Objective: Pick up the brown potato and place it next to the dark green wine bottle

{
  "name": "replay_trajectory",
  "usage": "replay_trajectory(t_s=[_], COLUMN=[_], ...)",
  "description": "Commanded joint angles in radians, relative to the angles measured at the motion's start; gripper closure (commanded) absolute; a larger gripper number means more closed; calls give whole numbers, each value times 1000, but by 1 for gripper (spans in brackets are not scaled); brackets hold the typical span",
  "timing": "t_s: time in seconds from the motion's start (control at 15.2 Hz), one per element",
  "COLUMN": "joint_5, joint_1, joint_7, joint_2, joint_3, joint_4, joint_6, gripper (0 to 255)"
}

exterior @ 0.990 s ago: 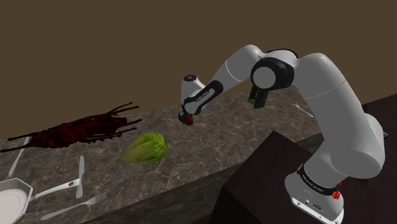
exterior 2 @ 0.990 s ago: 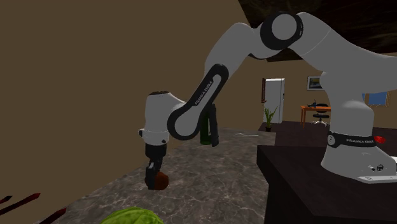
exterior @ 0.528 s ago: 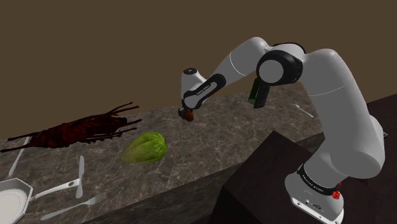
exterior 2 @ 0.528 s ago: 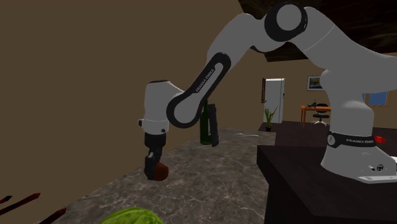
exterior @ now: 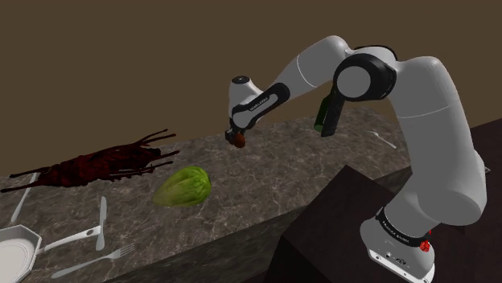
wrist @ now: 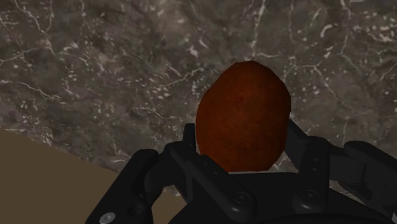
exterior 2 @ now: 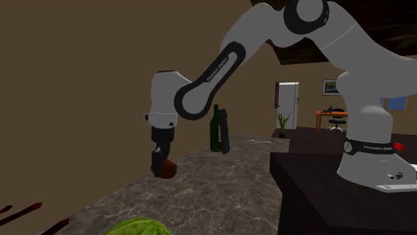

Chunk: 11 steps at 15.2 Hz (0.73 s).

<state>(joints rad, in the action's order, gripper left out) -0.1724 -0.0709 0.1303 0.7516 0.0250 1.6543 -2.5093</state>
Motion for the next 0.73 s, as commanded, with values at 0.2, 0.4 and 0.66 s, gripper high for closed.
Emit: replay_trajectory(t_s=[0.2,0.4,0.66], joint_5=[5,9,13], joint_1=[5,7,9], joint_7=[-9,-13,-19], joint_2=[-49,-77,-113], joint_3=[5,8,11], joint_4=[9,12,13], joint_6=[39,65,99], gripper=[255,255,255])
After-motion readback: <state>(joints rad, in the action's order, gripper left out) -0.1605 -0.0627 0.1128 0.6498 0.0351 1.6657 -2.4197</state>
